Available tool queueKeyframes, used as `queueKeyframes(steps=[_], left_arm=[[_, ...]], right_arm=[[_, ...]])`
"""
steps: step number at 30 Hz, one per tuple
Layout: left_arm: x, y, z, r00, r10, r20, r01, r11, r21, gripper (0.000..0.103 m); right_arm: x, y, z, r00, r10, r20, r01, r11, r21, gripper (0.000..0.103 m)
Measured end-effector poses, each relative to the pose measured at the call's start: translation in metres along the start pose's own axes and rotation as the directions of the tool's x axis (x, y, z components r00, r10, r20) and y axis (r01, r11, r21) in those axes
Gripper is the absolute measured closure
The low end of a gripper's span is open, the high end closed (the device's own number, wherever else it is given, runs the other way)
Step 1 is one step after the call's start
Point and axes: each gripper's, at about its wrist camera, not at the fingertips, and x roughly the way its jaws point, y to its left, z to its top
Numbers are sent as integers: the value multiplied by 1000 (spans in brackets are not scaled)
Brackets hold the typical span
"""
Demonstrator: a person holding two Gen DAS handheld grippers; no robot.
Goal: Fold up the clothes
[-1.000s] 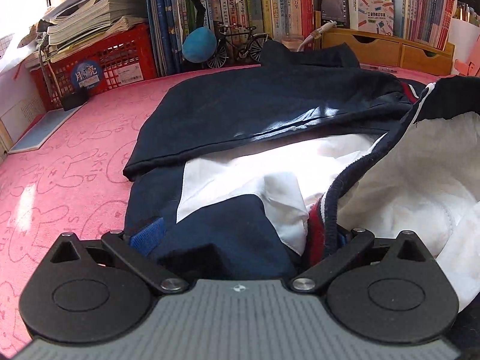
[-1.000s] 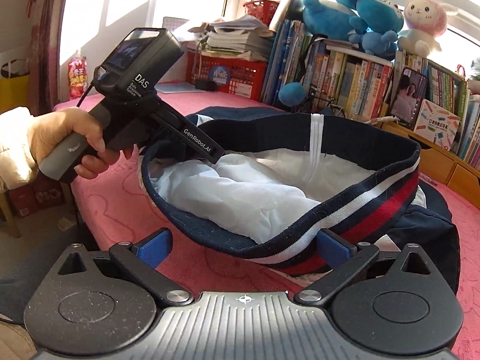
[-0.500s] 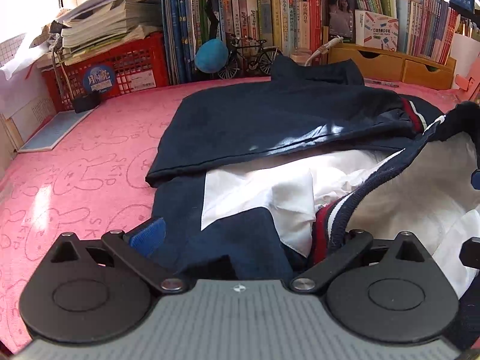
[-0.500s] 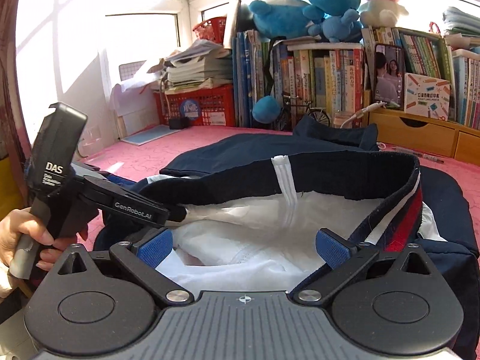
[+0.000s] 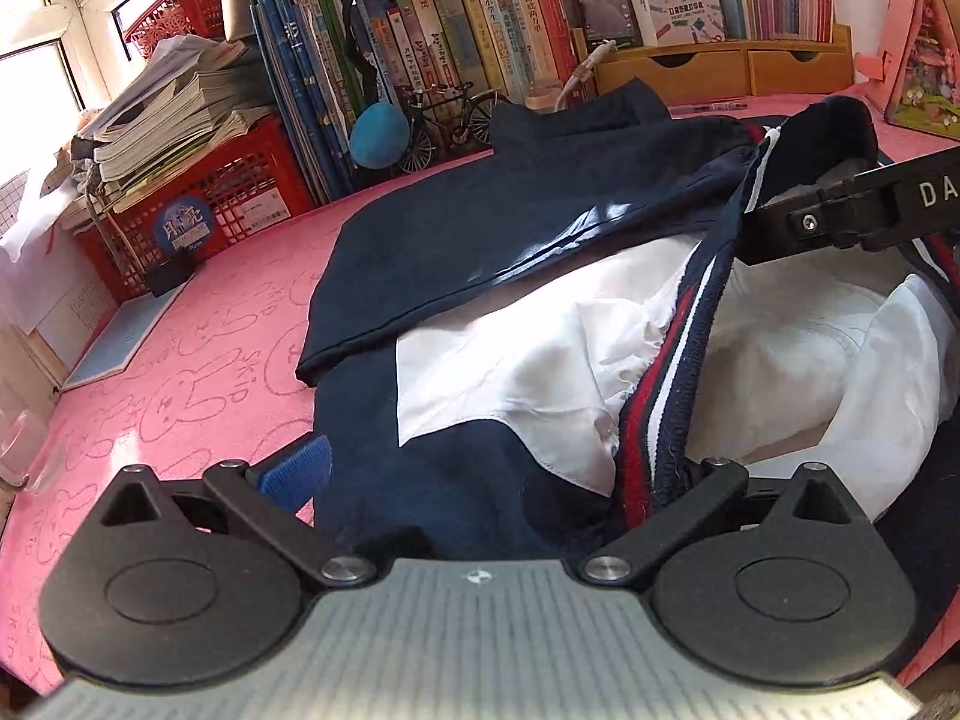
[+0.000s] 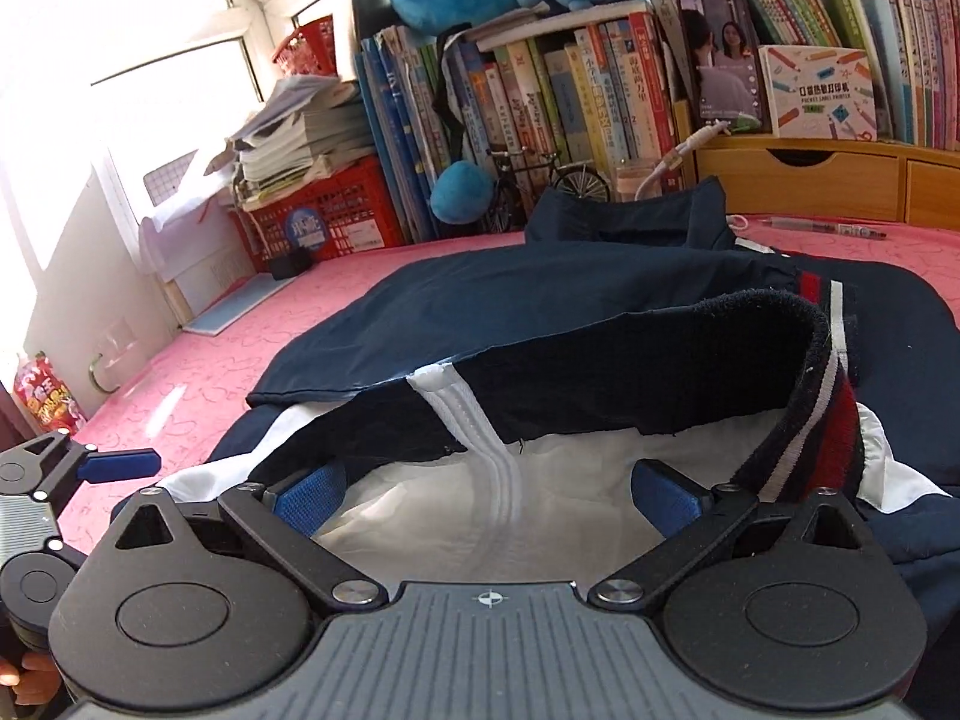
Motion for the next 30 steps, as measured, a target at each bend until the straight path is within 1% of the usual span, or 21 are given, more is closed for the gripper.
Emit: queueKeyframes(steps=[1, 4, 7, 8, 9, 11, 12, 13, 14, 16, 17, 18, 19, 21, 22, 25, 27, 30], left_arm=[[2, 2, 0, 1000, -6, -7, 6, 1000, -13, 0], [9, 8, -2, 999, -34, -27, 33, 998, -63, 0], [13, 17, -1, 997, -73, -41, 67, 991, -119, 0], [13, 20, 1, 997, -71, -38, 66, 990, -123, 0], [10, 24, 6, 999, -46, -21, 43, 992, -117, 0], [3, 35, 20, 999, 17, 36, -13, 995, -102, 0], [1, 41, 29, 998, 34, 60, -27, 994, -103, 0], [2, 48, 36, 997, 34, 70, -26, 993, -111, 0], [6, 54, 44, 997, 24, 67, -15, 992, -123, 0], [19, 60, 54, 1000, 4, 31, 0, 990, -141, 0], [26, 60, 57, 1000, 0, 13, 2, 990, -141, 0], [34, 60, 59, 1000, -3, -4, 3, 990, -138, 0], [40, 60, 60, 1000, -8, -22, 5, 991, -135, 0], [49, 61, 60, 998, -23, -50, 15, 990, -142, 0], [52, 63, 60, 998, -34, -58, 24, 988, -154, 0], [59, 71, 57, 995, -70, -76, 54, 979, -195, 0], [62, 78, 55, 991, -106, -82, 85, 969, -230, 0], [69, 83, 55, 984, -149, -96, 120, 958, -259, 0]], right_arm=[[-5, 0, 0, 1000, 16, -9, -16, 1000, -20, 0], [-31, 6, -14, 1000, -15, 11, 17, 983, -183, 0], [-58, 12, -29, 998, -48, 40, 59, 936, -348, 0], [-67, 14, -34, 997, -57, 51, 73, 913, -400, 0], [-76, 16, -39, 996, -66, 63, 87, 888, -451, 0], [-94, 20, -49, 993, -82, 87, 116, 828, -548, 0], [-103, 22, -54, 991, -89, 100, 131, 794, -594, 0], [-108, 19, -54, 988, -103, 113, 151, 777, -611, 0], [-112, 14, -54, 985, -119, 127, 173, 766, -619, 0], [-110, 9, -54, 977, -168, 132, 213, 732, -647, 0], [-107, 9, -56, 973, -190, 131, 228, 700, -677, 0], [-105, 11, -60, 971, -195, 136, 233, 667, -708, 0], [-104, 13, -63, 974, -178, 137, 221, 642, -734, 0], [-107, 21, -69, 990, -101, 101, 141, 592, -794, 1], [-109, 22, -67, 994, -72, 87, 113, 595, -795, 2], [-114, 22, -57, 999, 6, 53, 38, 628, -778, 2], [-118, 21, -50, 998, 59, 32, -13, 645, -764, 2], [-124, 21, -41, 990, 139, 3, -91, 666, -740, 0]])
